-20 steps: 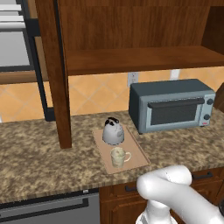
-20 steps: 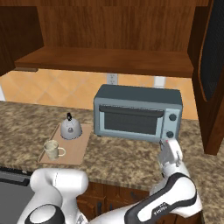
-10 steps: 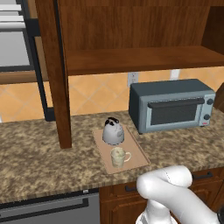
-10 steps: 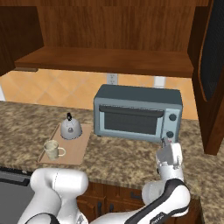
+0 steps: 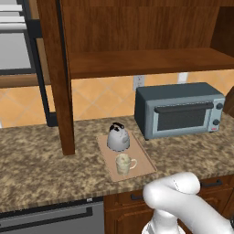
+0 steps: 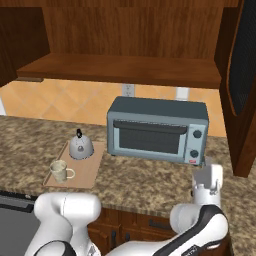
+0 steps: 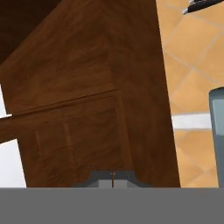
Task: Pick the kettle from the counter and place it on the tray. Then pick the mug from the cabinet and place it on the tray. Then close the cabinet doors.
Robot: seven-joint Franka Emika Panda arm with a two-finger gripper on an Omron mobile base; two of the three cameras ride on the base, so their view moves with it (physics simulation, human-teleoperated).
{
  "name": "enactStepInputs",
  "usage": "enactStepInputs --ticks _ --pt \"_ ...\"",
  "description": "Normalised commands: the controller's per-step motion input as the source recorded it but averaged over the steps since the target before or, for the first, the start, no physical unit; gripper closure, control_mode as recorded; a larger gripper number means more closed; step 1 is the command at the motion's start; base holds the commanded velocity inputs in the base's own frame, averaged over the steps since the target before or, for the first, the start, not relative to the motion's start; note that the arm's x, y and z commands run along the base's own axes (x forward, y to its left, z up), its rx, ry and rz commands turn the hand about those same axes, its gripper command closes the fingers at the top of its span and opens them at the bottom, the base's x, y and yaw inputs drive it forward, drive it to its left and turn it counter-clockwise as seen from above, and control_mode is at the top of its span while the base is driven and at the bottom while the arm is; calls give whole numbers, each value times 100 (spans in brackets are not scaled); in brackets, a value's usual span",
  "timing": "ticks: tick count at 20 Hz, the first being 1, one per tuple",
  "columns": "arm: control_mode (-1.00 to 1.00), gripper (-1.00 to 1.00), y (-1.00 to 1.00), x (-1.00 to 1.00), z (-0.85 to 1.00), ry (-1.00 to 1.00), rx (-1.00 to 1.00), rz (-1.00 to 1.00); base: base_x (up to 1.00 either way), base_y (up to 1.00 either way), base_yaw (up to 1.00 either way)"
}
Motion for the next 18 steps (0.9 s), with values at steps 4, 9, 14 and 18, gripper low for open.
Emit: enactStepInputs --ticks 4,9,14,18 --pt "-100 100 -48 -12 -6 -1 0 -10 0 0 0" --pt "-100 100 -48 -2 -6 0 2 -4 0 0 0" --pt "-100 100 -74 -4 8 -7 5 -3 0 0 0" --pt "-100 100 -52 0 23 -14 7 0 0 0 0"
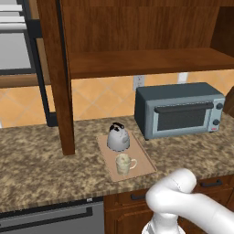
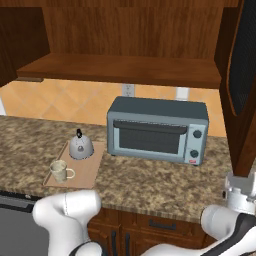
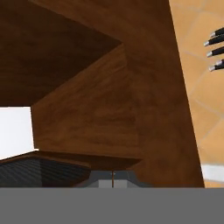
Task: Pick the kettle from the counter and place it on the tray. Then pick the mug from the cabinet and place it on the tray. Then close the cabinet doors.
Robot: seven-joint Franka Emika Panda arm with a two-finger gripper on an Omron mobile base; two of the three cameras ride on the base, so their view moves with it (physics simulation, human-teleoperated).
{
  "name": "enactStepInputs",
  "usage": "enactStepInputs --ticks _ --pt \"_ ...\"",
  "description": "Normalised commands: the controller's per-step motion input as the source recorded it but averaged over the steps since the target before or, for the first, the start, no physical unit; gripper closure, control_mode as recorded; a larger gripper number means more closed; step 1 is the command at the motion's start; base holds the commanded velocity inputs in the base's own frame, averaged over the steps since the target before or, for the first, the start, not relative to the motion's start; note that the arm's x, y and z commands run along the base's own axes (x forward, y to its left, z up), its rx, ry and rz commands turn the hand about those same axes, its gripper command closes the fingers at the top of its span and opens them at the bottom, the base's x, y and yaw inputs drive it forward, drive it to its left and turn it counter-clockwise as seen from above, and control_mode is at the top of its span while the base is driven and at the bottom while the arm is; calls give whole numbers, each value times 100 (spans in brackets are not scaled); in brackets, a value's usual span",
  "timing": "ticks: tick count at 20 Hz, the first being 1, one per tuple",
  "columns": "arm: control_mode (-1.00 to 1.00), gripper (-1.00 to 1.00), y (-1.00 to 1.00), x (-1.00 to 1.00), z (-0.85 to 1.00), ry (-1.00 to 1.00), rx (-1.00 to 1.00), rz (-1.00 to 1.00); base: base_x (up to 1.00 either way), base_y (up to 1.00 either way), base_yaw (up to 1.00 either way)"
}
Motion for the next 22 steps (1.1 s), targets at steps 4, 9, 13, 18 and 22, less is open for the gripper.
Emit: enactStepInputs --ticks 4,9,13,18,22 --pt "-100 100 -4 -3 67 -18 1 0 0 0 0" --pt "-100 100 21 0 78 -11 -1 2 0 0 0" --pt "-100 100 59 0 72 -3 -7 2 0 0 0" --pt "-100 100 61 0 71 -7 -8 3 0 0 0" --pt "-100 100 63 -1 61 -11 -8 8 0 0 0"
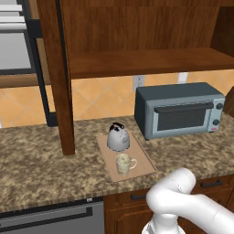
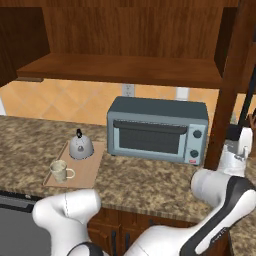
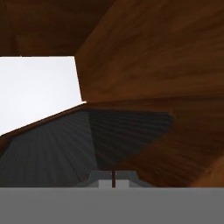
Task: Pick the kettle from the counter and place it on the tray. Then pick the mug from the cabinet and place it on the tray. Then close the cabinet doors.
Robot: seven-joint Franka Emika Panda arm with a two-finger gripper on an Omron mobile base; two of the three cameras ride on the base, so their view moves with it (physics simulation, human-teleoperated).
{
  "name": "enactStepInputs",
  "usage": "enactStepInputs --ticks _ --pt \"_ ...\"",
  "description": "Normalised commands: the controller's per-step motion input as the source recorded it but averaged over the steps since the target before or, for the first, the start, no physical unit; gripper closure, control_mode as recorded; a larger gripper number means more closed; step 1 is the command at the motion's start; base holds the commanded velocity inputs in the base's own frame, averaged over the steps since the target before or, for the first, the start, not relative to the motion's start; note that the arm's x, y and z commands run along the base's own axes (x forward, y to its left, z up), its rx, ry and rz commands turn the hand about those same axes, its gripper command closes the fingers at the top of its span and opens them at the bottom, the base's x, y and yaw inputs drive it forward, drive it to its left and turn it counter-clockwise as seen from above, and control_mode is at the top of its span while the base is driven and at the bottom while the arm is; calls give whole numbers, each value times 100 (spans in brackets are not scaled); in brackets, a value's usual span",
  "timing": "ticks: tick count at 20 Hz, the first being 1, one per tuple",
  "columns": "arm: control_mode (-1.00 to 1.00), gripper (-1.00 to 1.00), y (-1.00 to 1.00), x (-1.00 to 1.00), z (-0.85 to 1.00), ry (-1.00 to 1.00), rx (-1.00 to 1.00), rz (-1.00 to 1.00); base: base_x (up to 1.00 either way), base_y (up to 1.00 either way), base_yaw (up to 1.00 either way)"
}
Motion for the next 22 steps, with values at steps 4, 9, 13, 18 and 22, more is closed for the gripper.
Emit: enactStepInputs --ticks 4,9,13,18,22 --pt "-100 100 47 0 60 -11 -4 9 0 0 0" --pt "-100 100 59 -3 40 4 -22 5 0 0 0" --pt "-100 100 58 0 51 19 -27 12 0 0 0" --pt "-100 100 80 27 19 55 -45 6 0 0 0" --pt "-100 100 98 46 0 48 -36 -4 0 0 0"
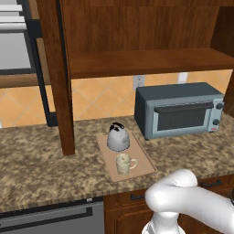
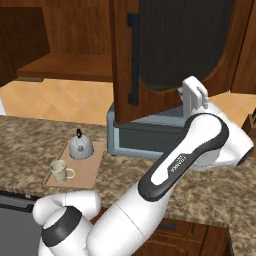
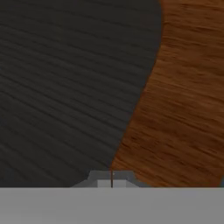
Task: Pick the kettle from the counter and place it on the tray. Then pick the mug from the cabinet and place it on the tray. Then close the cabinet doors.
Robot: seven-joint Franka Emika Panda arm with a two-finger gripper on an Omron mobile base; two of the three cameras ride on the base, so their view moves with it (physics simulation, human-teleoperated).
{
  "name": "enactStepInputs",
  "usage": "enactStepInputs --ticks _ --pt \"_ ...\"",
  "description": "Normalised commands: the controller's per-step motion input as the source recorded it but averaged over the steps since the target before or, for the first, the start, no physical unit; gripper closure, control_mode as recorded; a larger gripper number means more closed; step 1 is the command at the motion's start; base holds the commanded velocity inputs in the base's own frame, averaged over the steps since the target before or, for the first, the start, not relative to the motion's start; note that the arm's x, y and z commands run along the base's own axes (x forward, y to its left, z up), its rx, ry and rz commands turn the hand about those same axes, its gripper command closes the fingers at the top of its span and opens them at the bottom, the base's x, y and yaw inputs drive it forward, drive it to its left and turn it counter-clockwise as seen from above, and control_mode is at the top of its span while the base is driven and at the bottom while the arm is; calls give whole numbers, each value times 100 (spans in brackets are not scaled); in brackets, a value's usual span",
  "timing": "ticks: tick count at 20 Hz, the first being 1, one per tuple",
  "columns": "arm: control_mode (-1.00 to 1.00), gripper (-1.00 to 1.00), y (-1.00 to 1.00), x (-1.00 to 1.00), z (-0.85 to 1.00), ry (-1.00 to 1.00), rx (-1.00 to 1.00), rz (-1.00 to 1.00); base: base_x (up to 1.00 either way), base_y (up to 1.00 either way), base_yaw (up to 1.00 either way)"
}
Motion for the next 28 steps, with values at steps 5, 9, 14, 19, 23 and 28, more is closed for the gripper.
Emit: enactStepInputs --ticks 5,9,14,19,23,28 --pt "-100 100 79 37 -23 7 -6 -10 0 0 0" --pt "-100 100 81 48 -26 7 -2 -13 0 0 0" --pt "-100 100 80 57 -21 15 -4 -12 0 0 0" --pt "-100 100 83 57 -20 16 -5 -10 0 0 0" --pt "-100 100 99 66 -29 13 -5 -11 0 0 0" --pt "-100 100 100 76 -39 12 -7 -15 0 0 0"
